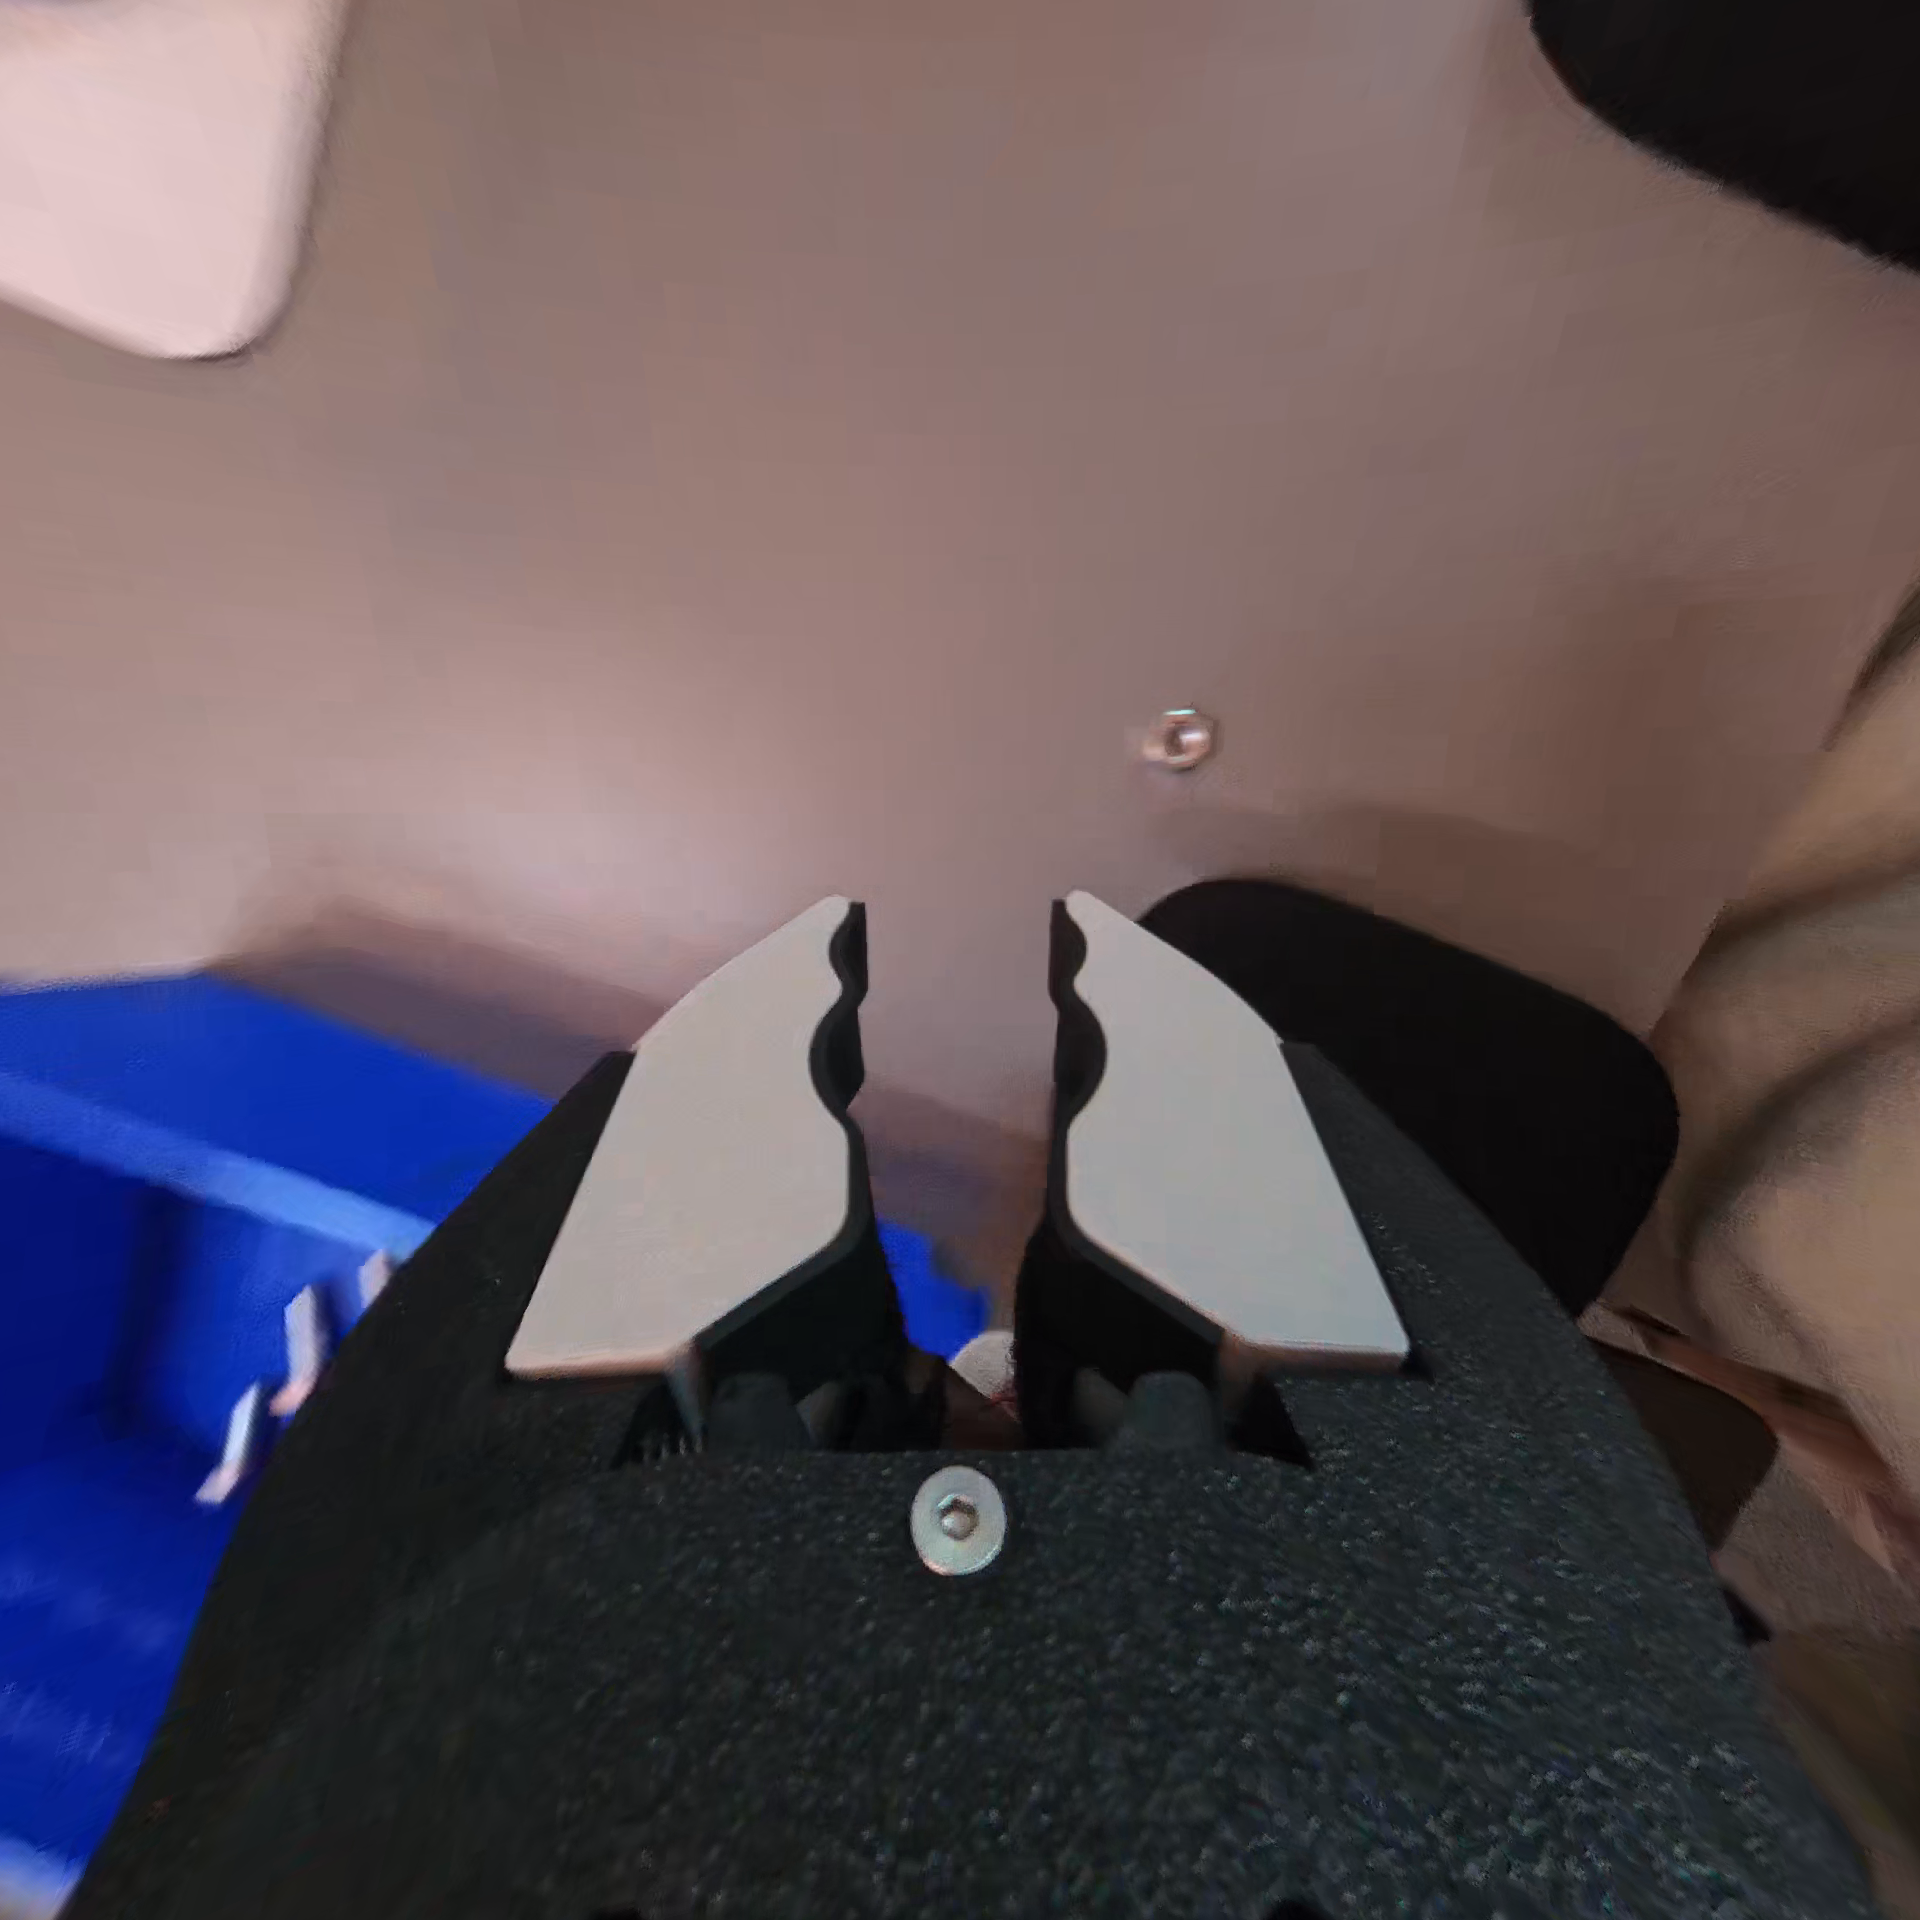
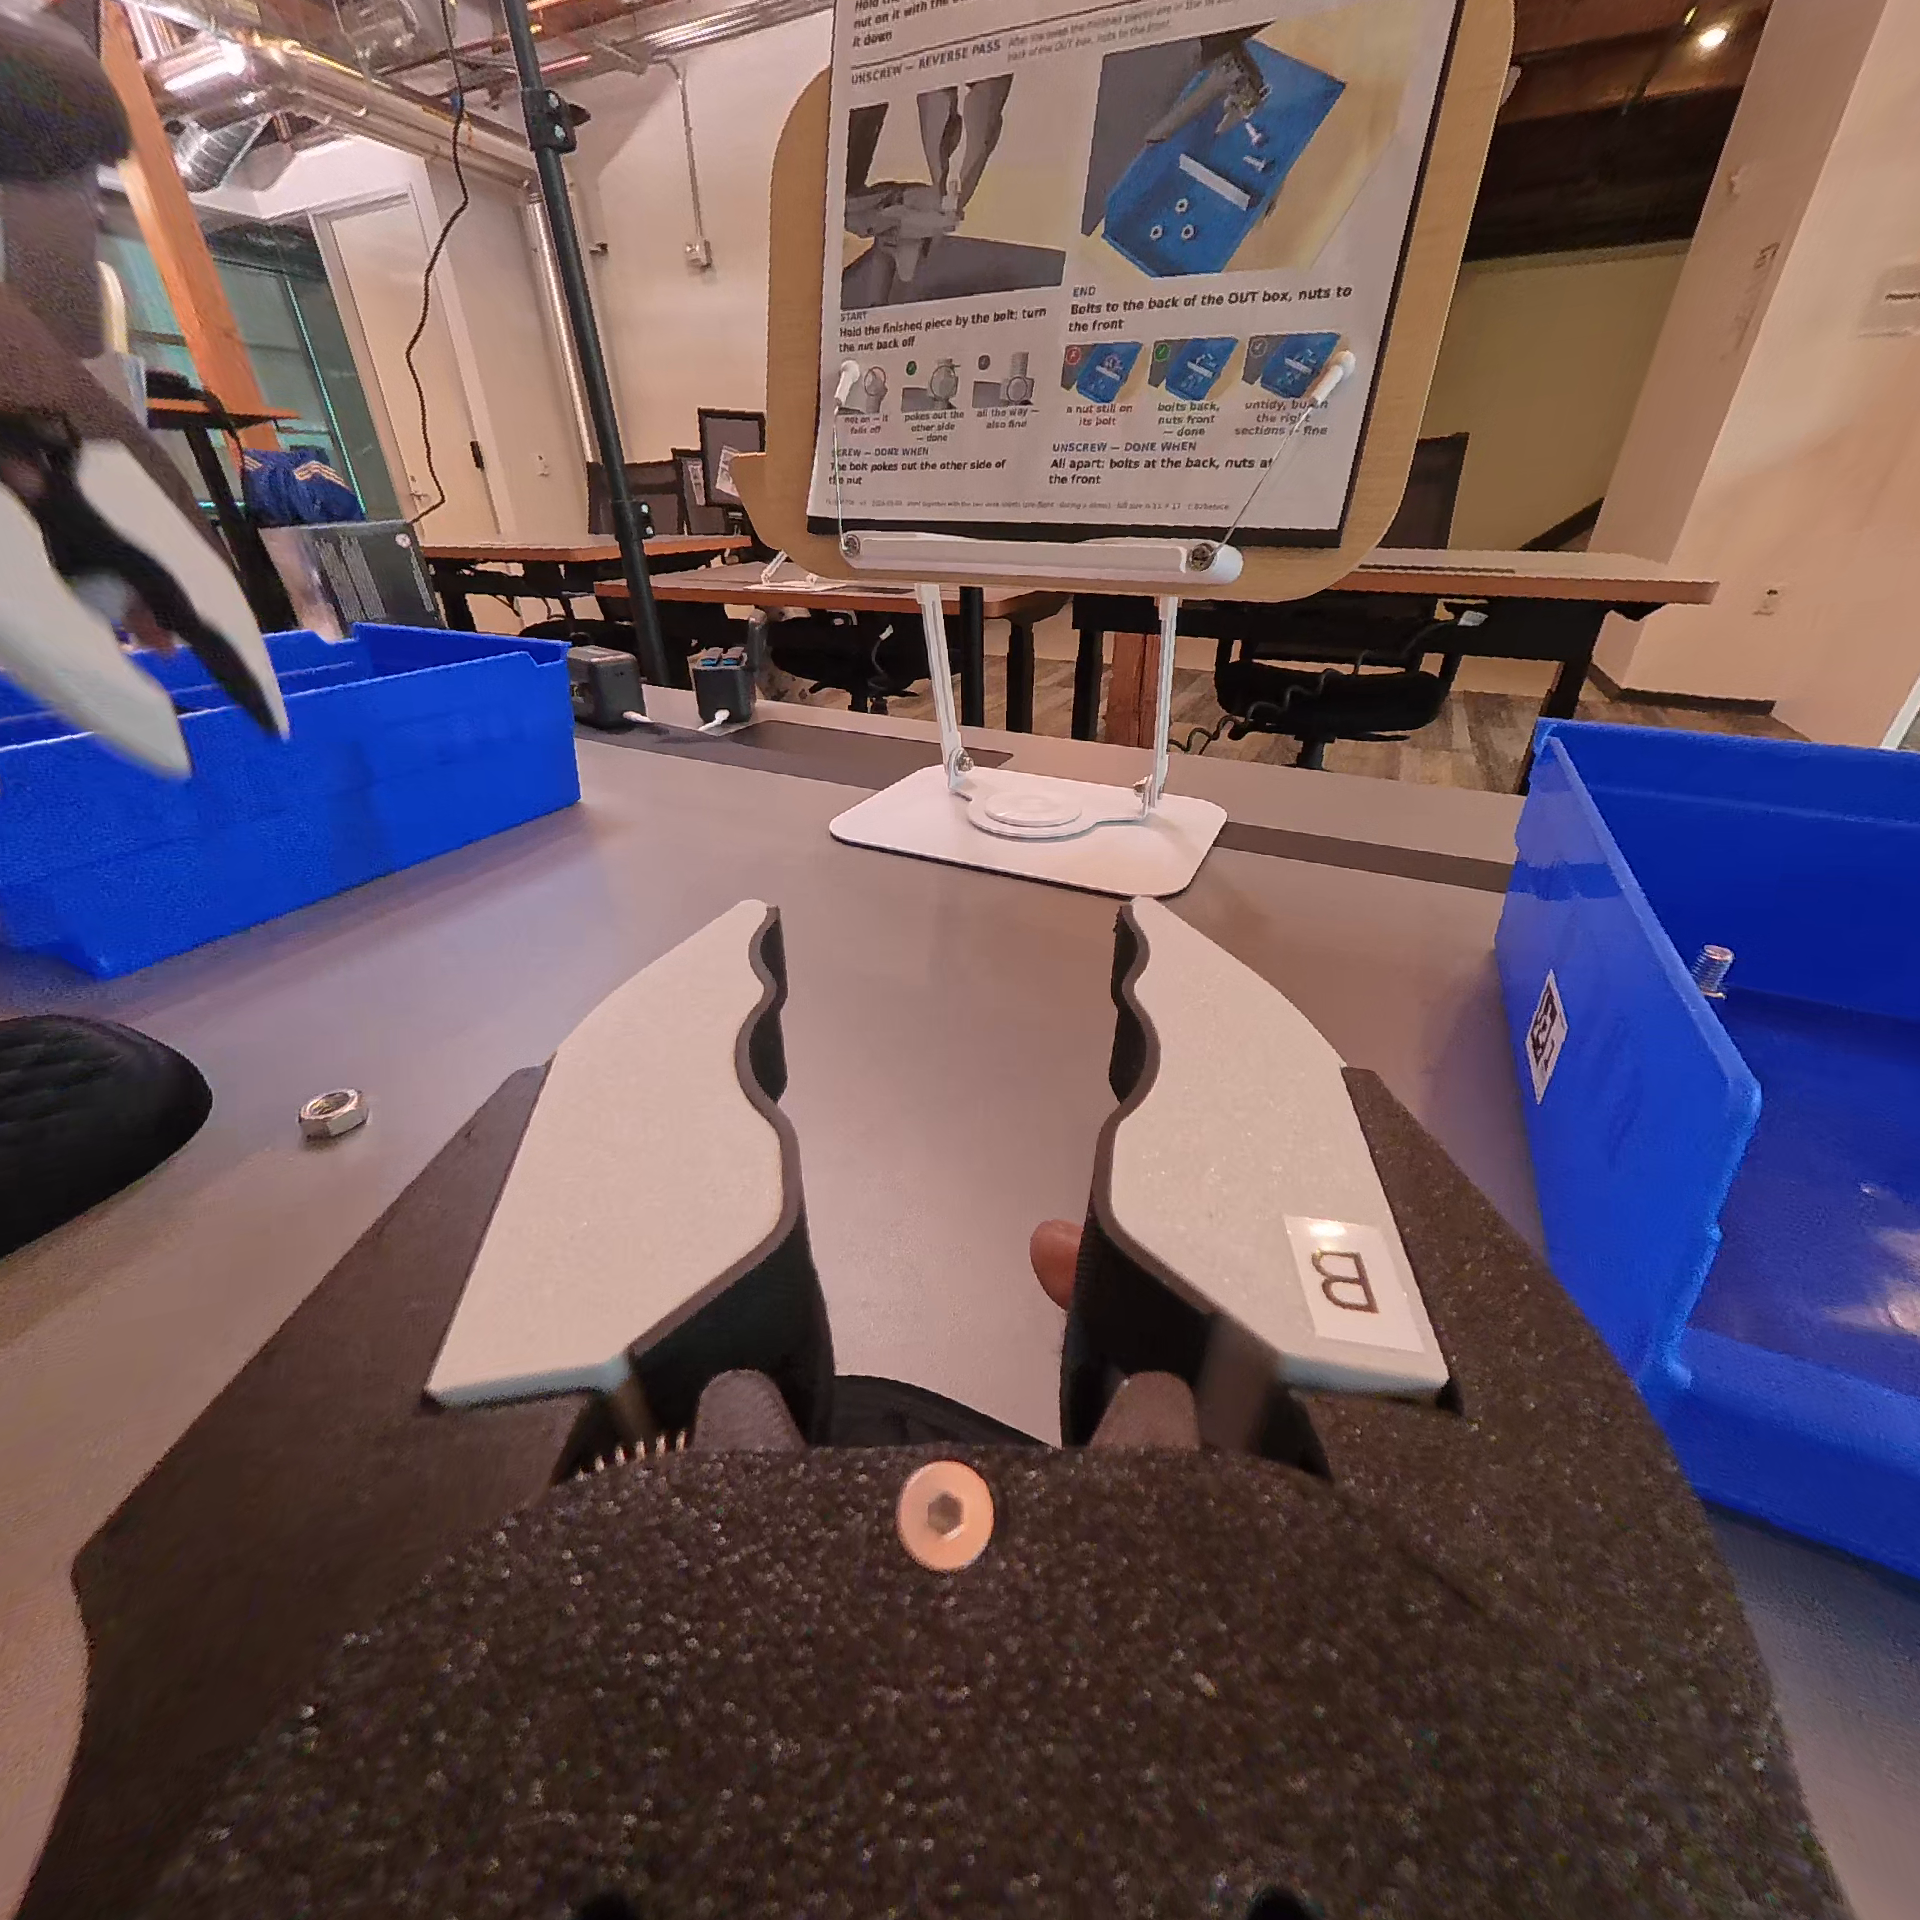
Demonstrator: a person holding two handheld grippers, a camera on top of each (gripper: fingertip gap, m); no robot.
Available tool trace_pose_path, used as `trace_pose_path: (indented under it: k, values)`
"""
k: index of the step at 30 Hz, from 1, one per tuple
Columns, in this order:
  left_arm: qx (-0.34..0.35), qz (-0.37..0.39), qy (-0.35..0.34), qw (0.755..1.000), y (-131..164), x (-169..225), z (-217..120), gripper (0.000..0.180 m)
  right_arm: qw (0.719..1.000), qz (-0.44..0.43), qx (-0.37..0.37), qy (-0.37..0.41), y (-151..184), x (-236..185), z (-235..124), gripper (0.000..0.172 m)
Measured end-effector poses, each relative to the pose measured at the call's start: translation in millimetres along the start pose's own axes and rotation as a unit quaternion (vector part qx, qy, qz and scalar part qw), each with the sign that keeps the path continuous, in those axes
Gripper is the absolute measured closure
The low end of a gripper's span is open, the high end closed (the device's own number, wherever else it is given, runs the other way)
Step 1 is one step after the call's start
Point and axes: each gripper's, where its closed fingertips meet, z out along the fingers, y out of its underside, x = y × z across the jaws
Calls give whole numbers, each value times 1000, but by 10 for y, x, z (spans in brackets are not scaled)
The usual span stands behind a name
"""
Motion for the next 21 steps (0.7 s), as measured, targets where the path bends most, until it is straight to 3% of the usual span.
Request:
trace_pose_path:
  k: [4, 7, 11, 15, 21]
  values:
    - [13, -81, -105, 991, 292, -836, -673, 151, 1000, -3, -5, 0, 12, -6, 9, 112]
    - [-23, -137, -144, 980, 668, -1405, -873, 153, 1000, -4, -7, 2, 17, -2, 13, 112]
    - [-95, -164, -139, 972, 1159, -1916, -743, 154, 1000, -4, -8, 6, 21, 7, 15, 112]
    - [-145, -133, -114, 974, 1467, -2202, -473, 155, 1000, -3, -12, 11, 31, 18, 22, 112]
    - [-238, -3, -83, 968, 1775, -2361, -50, 153, 1000, -3, -21, 14, 55, 26, 40, 113]
